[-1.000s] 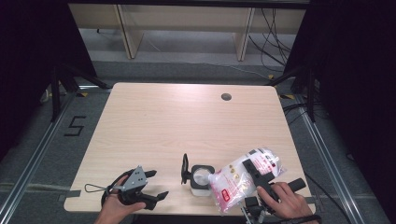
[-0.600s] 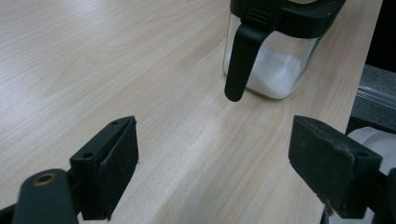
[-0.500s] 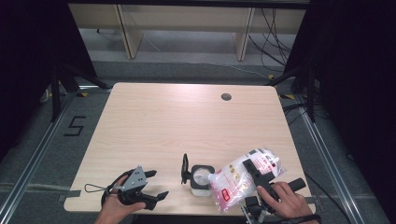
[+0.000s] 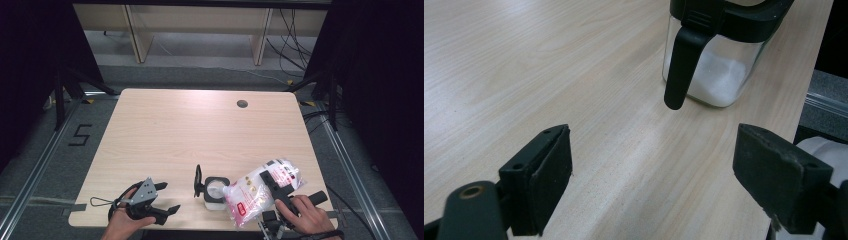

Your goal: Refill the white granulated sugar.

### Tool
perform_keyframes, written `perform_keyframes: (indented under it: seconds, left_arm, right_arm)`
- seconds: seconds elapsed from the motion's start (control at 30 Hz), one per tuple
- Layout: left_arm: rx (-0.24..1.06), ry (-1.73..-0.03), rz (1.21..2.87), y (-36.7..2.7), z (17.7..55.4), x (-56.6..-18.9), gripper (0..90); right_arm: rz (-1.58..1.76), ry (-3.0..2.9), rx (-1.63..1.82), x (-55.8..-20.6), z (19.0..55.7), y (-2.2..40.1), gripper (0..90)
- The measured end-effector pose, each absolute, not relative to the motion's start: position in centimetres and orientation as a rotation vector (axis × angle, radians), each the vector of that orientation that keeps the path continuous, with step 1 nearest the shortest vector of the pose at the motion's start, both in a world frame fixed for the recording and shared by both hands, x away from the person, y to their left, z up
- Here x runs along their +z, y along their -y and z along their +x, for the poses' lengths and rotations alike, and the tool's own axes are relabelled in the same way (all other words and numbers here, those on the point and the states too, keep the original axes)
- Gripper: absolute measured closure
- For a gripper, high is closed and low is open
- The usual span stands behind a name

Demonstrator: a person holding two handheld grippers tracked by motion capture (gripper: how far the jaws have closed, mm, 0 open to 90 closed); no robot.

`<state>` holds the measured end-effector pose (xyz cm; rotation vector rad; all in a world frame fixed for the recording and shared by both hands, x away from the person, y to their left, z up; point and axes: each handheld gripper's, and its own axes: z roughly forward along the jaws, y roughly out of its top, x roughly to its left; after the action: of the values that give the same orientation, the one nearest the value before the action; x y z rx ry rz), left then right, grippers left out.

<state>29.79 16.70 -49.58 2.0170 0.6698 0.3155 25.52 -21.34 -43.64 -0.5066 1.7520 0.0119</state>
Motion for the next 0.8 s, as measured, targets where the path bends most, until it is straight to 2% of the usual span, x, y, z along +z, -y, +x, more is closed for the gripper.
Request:
perform_keyframes:
  seconds: [0.8]
  left_arm:
    - [0.304, -0.671, 2.007, -16.65, 29.77, -49.61, 15.9]
  right_arm:
    - [-0.515, -1.749, 0.006, -43.59, 25.53, 21.34, 46.2]
